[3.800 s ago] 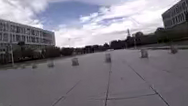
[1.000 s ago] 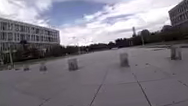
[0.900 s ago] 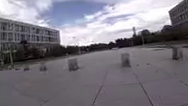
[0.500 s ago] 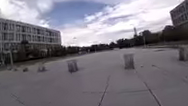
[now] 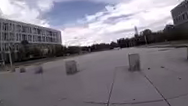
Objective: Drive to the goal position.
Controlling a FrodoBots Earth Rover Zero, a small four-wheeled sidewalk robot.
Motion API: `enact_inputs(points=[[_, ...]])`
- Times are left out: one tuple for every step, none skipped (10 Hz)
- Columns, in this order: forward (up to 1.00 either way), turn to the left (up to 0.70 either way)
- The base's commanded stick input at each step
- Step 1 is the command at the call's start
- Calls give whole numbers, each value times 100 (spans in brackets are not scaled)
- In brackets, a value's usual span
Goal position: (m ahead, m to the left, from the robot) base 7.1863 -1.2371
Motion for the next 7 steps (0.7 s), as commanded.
enact_inputs(points=[[70, 0], [70, 0], [70, 0], [70, 0], [70, 0], [70, 0], [70, 0]])
